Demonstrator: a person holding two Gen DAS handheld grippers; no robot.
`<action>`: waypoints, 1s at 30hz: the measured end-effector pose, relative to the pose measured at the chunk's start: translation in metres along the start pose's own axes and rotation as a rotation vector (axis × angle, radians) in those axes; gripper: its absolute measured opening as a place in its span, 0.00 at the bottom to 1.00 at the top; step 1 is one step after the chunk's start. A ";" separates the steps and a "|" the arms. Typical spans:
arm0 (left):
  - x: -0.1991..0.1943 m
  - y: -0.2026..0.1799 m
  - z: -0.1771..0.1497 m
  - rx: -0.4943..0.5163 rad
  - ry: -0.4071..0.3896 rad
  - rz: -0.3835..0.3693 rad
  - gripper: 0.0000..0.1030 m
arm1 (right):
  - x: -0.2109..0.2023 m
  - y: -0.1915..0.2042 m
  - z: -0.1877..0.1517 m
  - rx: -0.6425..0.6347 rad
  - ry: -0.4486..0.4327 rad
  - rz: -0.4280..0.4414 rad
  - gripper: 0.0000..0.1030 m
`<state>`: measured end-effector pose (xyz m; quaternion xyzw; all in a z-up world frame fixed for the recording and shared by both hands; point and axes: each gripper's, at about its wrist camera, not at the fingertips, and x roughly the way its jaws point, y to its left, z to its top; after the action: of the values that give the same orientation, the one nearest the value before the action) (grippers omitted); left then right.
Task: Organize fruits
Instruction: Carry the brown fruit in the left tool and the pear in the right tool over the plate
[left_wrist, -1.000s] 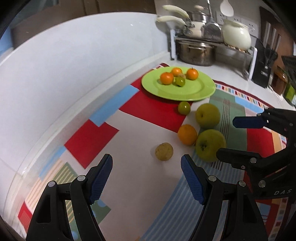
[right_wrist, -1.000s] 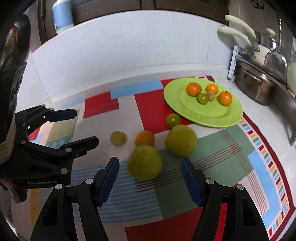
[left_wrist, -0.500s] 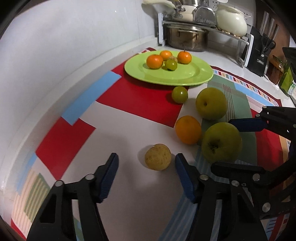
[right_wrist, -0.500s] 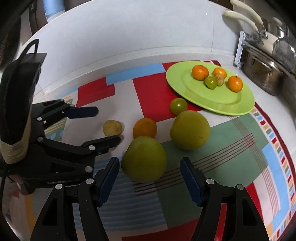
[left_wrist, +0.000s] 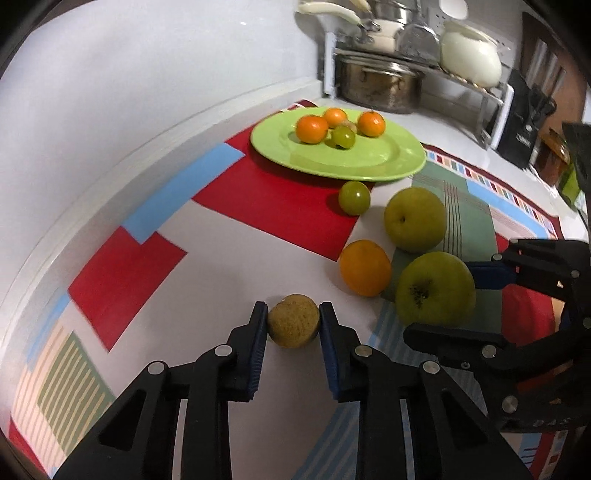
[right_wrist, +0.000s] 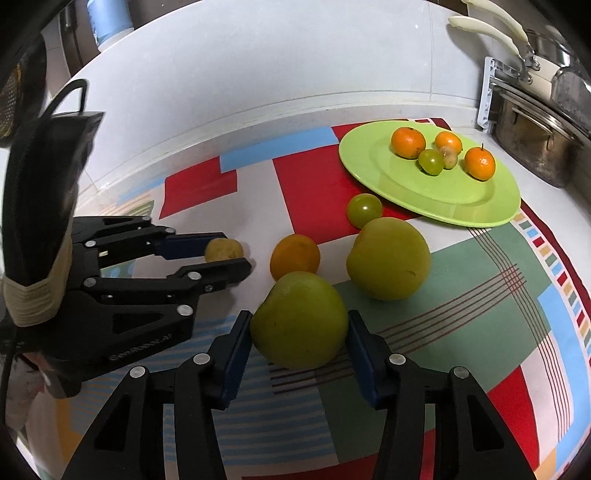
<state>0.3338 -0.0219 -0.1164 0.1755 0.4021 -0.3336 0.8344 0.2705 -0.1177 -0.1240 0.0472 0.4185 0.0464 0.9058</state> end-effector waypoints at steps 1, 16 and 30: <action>-0.003 0.000 -0.001 -0.013 -0.002 0.011 0.27 | -0.001 -0.001 0.000 0.003 -0.001 0.001 0.50; -0.066 -0.021 -0.014 -0.187 -0.073 0.087 0.27 | -0.051 -0.006 0.001 -0.017 -0.097 0.031 0.49; -0.103 -0.061 0.001 -0.263 -0.151 0.113 0.27 | -0.107 -0.036 0.003 -0.022 -0.203 0.021 0.50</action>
<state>0.2452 -0.0230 -0.0365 0.0615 0.3678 -0.2432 0.8954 0.2052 -0.1665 -0.0460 0.0460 0.3234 0.0555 0.9435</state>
